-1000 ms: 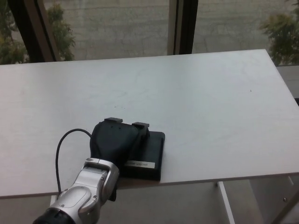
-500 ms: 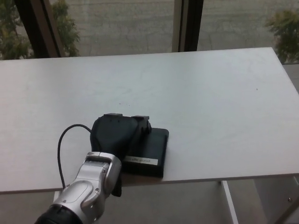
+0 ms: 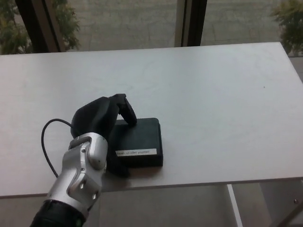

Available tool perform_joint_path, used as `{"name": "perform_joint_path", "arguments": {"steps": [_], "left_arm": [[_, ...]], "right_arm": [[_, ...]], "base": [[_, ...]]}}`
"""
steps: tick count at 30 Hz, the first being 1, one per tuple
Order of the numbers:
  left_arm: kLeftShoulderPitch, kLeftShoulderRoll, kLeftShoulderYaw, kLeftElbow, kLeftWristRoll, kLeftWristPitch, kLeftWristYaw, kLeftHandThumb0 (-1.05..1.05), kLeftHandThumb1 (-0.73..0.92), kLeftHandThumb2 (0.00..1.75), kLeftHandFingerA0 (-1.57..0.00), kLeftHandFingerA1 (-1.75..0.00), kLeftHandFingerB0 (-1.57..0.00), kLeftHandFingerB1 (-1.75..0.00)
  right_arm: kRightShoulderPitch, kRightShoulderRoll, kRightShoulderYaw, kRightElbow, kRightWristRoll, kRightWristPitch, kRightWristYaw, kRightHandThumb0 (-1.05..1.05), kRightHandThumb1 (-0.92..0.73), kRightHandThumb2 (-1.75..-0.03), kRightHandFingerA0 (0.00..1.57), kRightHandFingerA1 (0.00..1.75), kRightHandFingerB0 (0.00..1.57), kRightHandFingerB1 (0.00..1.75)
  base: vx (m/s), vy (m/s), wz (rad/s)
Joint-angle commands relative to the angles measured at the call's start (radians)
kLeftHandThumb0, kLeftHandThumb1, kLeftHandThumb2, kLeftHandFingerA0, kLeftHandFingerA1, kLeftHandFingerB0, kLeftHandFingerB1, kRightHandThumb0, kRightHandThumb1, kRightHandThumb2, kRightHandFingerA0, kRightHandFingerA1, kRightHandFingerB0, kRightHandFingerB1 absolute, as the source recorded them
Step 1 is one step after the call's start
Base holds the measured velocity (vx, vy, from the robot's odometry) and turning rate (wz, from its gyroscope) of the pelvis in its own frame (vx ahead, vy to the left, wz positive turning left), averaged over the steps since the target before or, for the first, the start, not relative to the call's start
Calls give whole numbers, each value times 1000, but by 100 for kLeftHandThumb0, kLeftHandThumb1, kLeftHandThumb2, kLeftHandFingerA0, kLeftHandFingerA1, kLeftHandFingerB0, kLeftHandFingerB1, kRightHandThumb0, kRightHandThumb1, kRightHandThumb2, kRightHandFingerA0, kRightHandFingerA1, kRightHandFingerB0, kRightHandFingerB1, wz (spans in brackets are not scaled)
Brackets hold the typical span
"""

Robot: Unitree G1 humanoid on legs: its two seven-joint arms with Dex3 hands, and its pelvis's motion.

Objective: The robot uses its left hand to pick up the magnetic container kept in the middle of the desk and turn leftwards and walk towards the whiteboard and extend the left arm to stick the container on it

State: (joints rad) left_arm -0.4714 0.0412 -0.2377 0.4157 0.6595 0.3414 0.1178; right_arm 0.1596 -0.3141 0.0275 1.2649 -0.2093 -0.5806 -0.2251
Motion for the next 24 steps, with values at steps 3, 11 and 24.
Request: {"name": "perform_joint_path", "arguments": {"steps": [3,11,24], "left_arm": [[131,74,-67,-68,23,74,-81,-13,68,87,-73,-175,-64,-159],[198,182,-268,102,148,-18,6,-21,73,68,-85,-116,-79,-79],[208,207,-319,227,164,-106,172,-20,76,76,-90,-145,-81,-107]], "right_arm": [[20,0,11,6,-22,-35,-54,-51,-82,-65,86,60,72,47],[41,-13,7,7,-30,-49,-68,-53,-83,-65,85,62,76,48],[34,-1,6,11,-29,-44,-70,-53,-82,-65,85,60,73,47]], "base": [[0,0,0],[0,0,0],[0,0,0]]}}
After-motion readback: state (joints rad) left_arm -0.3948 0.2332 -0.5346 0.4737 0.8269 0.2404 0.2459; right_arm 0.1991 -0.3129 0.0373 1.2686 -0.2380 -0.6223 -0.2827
